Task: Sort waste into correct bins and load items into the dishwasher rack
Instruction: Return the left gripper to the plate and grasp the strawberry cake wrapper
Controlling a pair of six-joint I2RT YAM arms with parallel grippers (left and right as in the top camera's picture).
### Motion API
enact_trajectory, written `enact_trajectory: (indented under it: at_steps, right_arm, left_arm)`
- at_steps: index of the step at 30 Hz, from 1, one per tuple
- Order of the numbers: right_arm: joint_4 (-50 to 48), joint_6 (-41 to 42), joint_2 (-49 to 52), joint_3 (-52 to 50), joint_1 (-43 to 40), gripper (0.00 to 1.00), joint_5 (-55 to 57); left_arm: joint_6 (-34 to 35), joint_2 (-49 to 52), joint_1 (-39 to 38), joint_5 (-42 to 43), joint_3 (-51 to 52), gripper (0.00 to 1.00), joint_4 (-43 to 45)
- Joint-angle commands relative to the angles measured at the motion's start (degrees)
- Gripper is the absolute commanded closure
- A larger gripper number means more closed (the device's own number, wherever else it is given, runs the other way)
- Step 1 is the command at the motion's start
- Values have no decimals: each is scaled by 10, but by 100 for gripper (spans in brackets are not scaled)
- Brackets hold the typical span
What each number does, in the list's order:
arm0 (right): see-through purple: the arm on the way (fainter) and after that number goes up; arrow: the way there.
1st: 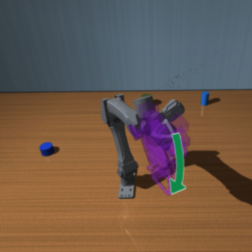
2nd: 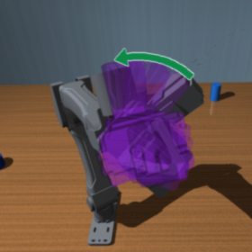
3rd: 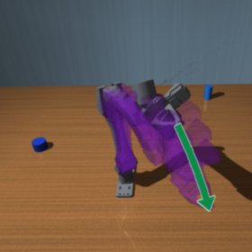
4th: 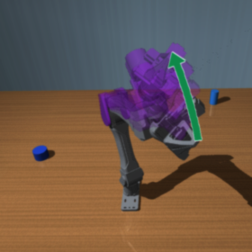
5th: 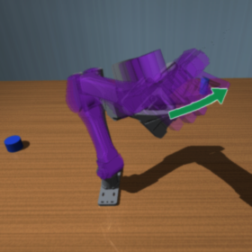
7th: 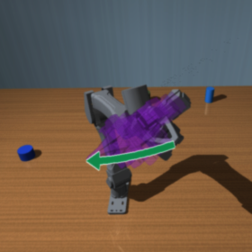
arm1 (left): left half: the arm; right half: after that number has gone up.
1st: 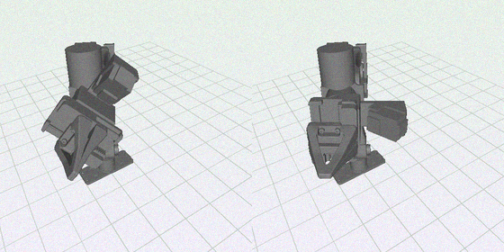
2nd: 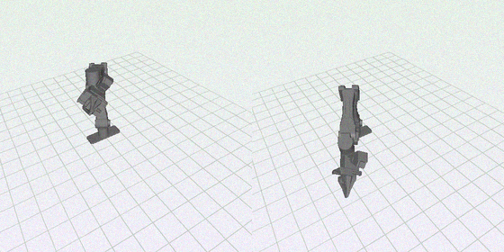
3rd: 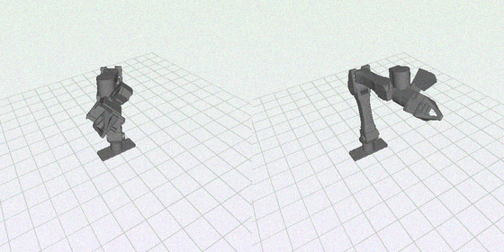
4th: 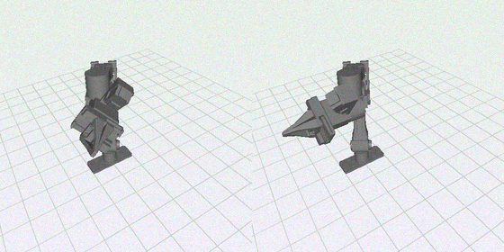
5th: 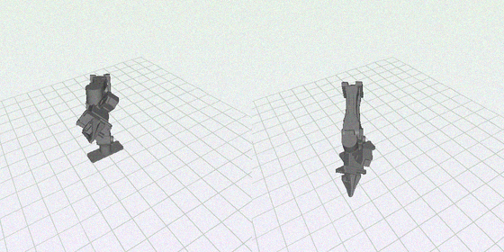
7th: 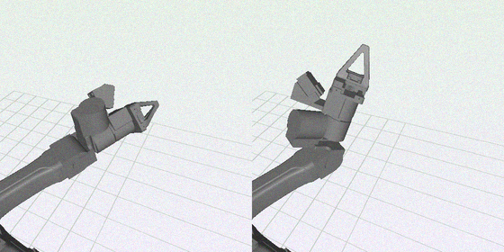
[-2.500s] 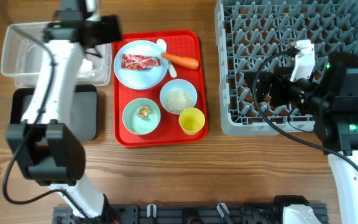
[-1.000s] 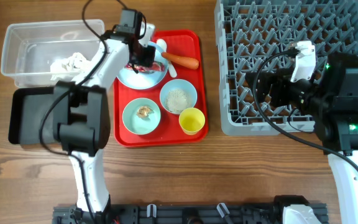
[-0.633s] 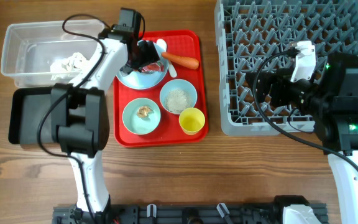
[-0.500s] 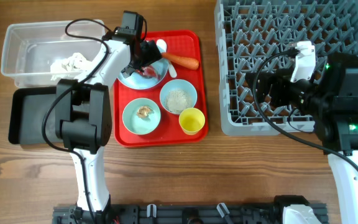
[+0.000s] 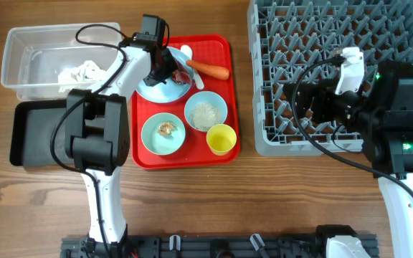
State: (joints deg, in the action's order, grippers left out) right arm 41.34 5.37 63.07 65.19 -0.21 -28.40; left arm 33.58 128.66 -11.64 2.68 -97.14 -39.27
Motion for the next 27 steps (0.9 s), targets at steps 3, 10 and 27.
enact_trajectory:
  at_steps: [3,10,27]
  right_arm:
    - [1,9,4,11,-2,0,5]
    - [3,9,4,11,-2,0,5]
    - [3,8,4,11,-2,0,5]
  left_arm:
    - [-38,-82,10,-2,-13,96,-9]
    - [-37,-86,5,-2,-12,60,-29]
    - [-32,22,-14,-2,-12,23,29]
